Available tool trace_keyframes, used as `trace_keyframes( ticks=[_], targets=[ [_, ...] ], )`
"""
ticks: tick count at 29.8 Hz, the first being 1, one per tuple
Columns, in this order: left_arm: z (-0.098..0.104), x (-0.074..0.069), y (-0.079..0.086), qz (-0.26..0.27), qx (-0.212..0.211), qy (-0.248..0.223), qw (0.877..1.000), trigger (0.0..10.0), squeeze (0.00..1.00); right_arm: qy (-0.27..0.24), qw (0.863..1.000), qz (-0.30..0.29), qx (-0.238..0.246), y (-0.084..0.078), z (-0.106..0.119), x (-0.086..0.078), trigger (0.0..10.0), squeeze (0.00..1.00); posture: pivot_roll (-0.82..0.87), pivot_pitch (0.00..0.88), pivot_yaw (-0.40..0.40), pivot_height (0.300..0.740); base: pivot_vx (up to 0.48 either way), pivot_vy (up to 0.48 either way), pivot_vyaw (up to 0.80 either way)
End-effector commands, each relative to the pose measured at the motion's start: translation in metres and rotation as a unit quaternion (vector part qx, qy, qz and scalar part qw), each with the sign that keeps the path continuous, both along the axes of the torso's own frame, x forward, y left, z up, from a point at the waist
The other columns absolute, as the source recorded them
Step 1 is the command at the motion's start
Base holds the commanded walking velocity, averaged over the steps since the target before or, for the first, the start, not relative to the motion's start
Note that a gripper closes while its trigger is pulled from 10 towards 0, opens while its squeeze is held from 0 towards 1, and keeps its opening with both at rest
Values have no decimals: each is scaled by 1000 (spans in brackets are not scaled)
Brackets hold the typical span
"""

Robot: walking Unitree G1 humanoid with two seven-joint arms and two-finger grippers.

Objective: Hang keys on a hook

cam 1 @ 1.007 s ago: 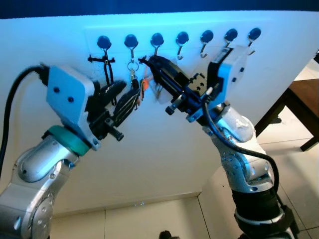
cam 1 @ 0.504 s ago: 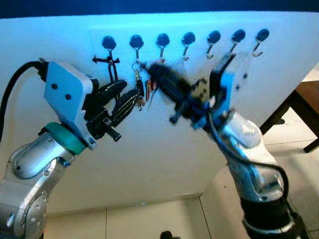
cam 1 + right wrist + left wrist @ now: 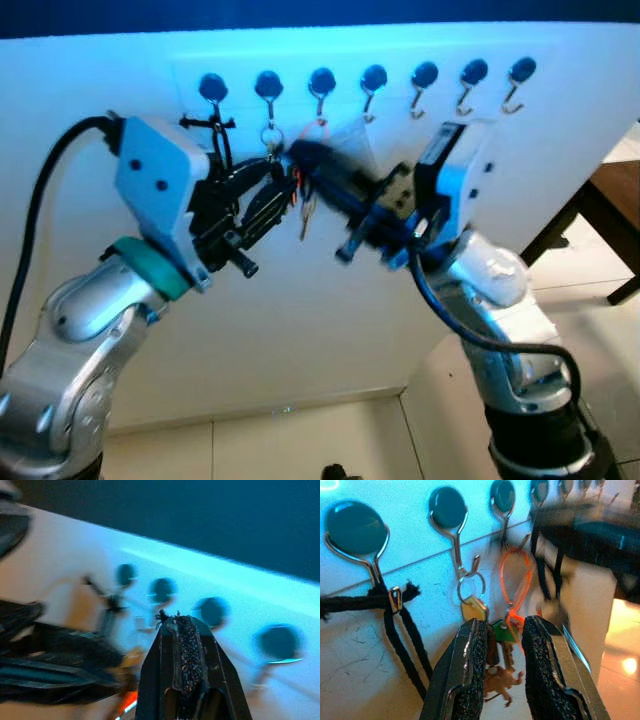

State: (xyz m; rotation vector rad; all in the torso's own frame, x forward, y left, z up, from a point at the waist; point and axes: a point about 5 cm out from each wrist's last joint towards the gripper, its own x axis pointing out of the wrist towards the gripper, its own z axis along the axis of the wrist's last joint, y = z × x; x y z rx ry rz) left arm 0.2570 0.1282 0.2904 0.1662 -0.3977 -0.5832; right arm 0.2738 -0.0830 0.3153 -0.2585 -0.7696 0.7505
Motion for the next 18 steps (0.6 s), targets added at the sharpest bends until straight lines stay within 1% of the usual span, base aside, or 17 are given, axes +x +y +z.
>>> trace_keyframes(
  ticks=[1, 2, 4, 7, 8, 9, 10, 11, 13, 18],
  targets=[
    [-1, 4, -2, -1, 2, -3, 1000, 10000, 0, -32, 999, -19, -5, -1, 4, -5, 10000, 0, -88, 81, 103, 740, 0, 0, 0],
    [-1, 4, -2, -1, 2, -3, 1000, 10000, 0, -32, 999, -19, -5, -1, 4, -5, 10000, 0, -88, 81, 103, 740, 0, 0, 0],
    [-1, 11, -7, -10, 1, -4, 1000, 10000, 0, -62, 997, -27, -24, 0, 9, -14, 10000, 0, -104, 74, 114, 740, 0, 0, 0],
    [-1, 11, -7, -10, 1, -4, 1000, 10000, 0, -62, 997, -27, -24, 0, 9, -14, 10000, 0, -104, 74, 114, 740, 0, 0, 0],
    [-2, 12, -9, -16, 3, -3, 1000, 10000, 0, -70, 997, -28, -30, 1, 11, -17, 10000, 0, -104, 74, 114, 740, 0, 0, 0],
    [-2, 12, -9, -16, 3, -3, 1000, 10000, 0, -70, 997, -28, -30, 1, 11, -17, 10000, 0, -104, 74, 114, 740, 0, 0, 0],
    [-1, 12, -7, -20, 5, -2, 1000, 10000, 0, -74, 996, -26, -36, 0, 10, -21, 10000, 0, -103, 72, 120, 740, 0, 0, 0],
    [-1, 12, -7, -20, 5, -2, 1000, 10000, 0, -74, 996, -26, -36, 0, 10, -21, 10000, 0, -103, 72, 120, 740, 0, 0, 0],
    [0, 9, 3, -16, -2, 2, 1000, 10000, 0, -70, 997, -18, -42, 0, 7, -28, 10000, 0, -98, 71, 121, 740, 0, 0, 0],
    [0, 7, 6, -12, -4, 3, 1000, 10000, 0, -68, 997, -18, -41, 1, 5, -30, 10000, 0, -94, 69, 118, 740, 0, 0, 0]
  ],
)
